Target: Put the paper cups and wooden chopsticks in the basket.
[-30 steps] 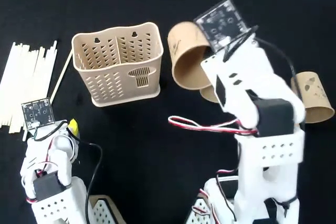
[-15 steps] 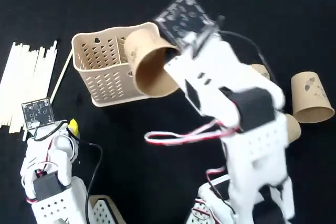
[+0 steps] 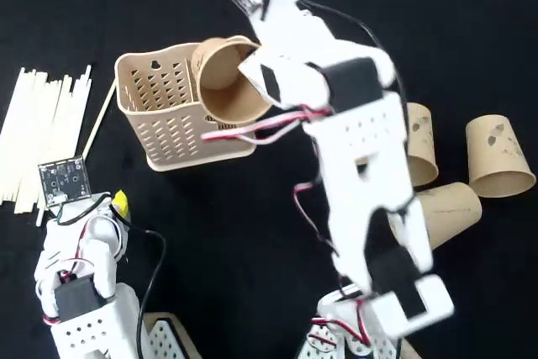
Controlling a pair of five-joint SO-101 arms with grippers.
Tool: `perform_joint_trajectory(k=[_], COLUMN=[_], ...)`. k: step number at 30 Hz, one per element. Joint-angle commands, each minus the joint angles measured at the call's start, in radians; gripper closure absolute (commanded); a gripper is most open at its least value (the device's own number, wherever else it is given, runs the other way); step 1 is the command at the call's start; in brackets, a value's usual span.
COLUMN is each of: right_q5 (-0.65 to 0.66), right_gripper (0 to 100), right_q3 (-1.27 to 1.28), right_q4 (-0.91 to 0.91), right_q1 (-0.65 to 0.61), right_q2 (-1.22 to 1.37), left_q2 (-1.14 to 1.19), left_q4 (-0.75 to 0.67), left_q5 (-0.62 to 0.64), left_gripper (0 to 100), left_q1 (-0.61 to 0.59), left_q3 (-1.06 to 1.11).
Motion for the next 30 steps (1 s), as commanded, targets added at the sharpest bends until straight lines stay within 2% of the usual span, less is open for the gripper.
perform_joint_trajectory(k=[1, 6, 8, 14, 17, 19, 26, 30], right_q5=[-0.009, -0.003, -0.009, -0.002, -0.006, -0.003, -0.002, -0.002], right_gripper=[98.6, 98.2, 94.4, 60.6, 49.8, 48.5, 55.4, 58.6], right_q3=[-0.131, -0.237, -0.271, -0.364, -0.401, -0.430, -0.549, -0.561], right_q4=[0.037, 0.086, 0.109, 0.157, 0.163, 0.183, 0.190, 0.103], right_q1=[0.020, 0.035, 0.034, 0.032, 0.026, 0.008, -0.147, -0.143], right_q2=[0.077, 0.188, 0.216, 0.242, 0.239, 0.243, 0.246, 0.295], left_q2=[-0.005, -0.005, -0.005, -0.005, -0.005, -0.005, -0.005, -0.005], left_q4=[-0.011, -0.011, -0.015, -0.017, -0.017, -0.017, -0.017, -0.017], left_q5=[-0.006, -0.006, -0.006, -0.006, -0.006, -0.006, -0.006, -0.006], left_gripper=[77, 77, 77, 77, 77, 77, 77, 77], left_q1=[0.010, 0.010, 0.010, 0.010, 0.012, 0.022, 0.033, 0.031], left_q3=[-0.004, -0.004, 0.005, 0.005, 0.007, 0.008, 0.010, 0.010])
